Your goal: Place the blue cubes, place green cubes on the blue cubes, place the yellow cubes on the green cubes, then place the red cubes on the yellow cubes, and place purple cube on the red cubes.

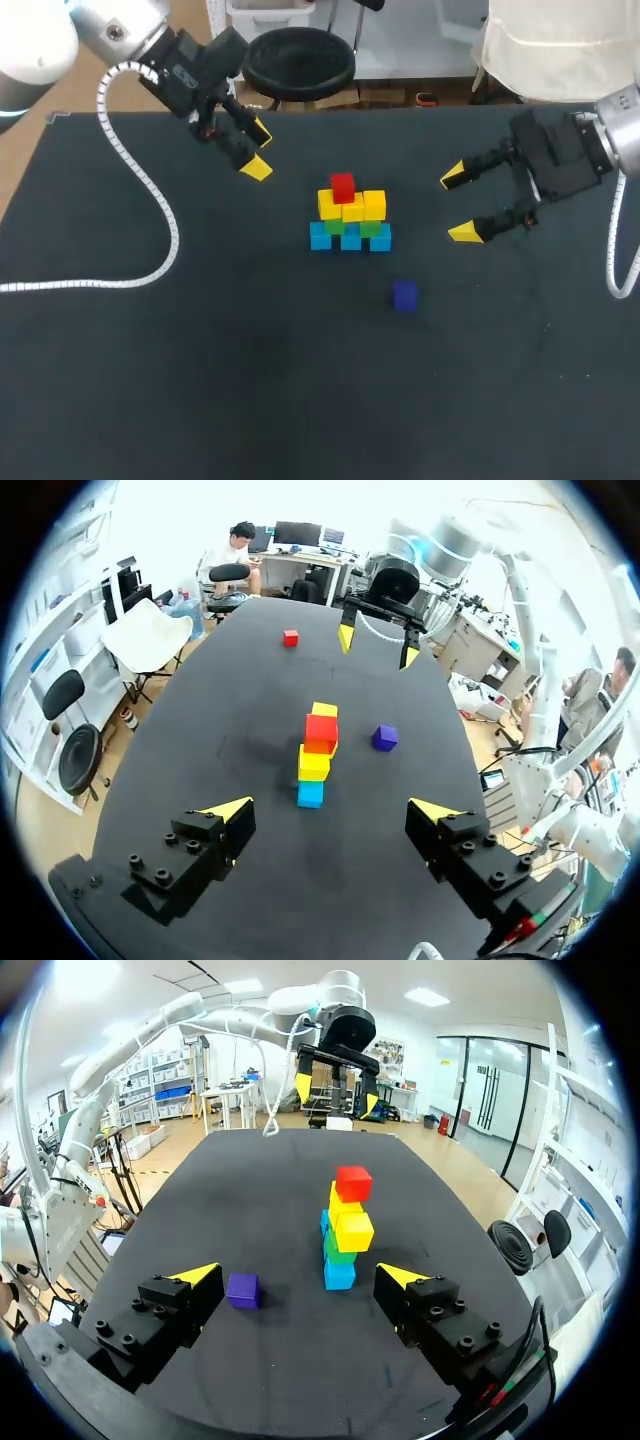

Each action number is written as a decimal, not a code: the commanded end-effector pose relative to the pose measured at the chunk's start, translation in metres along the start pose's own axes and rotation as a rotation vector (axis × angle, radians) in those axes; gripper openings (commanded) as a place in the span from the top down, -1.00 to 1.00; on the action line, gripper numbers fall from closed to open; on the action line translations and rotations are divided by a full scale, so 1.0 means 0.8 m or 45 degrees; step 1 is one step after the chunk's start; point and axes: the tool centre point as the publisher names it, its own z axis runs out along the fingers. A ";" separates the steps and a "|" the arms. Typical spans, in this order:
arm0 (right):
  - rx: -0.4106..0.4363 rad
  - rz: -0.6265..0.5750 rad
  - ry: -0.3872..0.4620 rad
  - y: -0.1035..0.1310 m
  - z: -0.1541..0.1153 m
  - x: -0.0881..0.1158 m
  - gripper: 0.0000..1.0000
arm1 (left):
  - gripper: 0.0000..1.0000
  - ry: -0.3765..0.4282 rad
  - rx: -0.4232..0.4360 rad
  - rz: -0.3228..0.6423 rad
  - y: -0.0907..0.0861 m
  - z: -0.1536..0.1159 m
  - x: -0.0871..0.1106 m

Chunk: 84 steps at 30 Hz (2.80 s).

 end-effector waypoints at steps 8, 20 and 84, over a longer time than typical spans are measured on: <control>0.001 -0.001 -0.002 0.000 0.000 0.000 -1.00 | -1.00 -0.002 -0.126 -0.002 -0.007 0.000 0.002; 0.044 -0.058 -0.069 0.026 -0.095 0.091 -1.00 | -1.00 -0.002 -0.126 -0.002 -0.007 0.000 0.002; -0.357 -0.368 -0.091 -0.142 -0.162 0.186 -1.00 | -1.00 -0.002 -0.126 -0.002 -0.007 0.000 0.002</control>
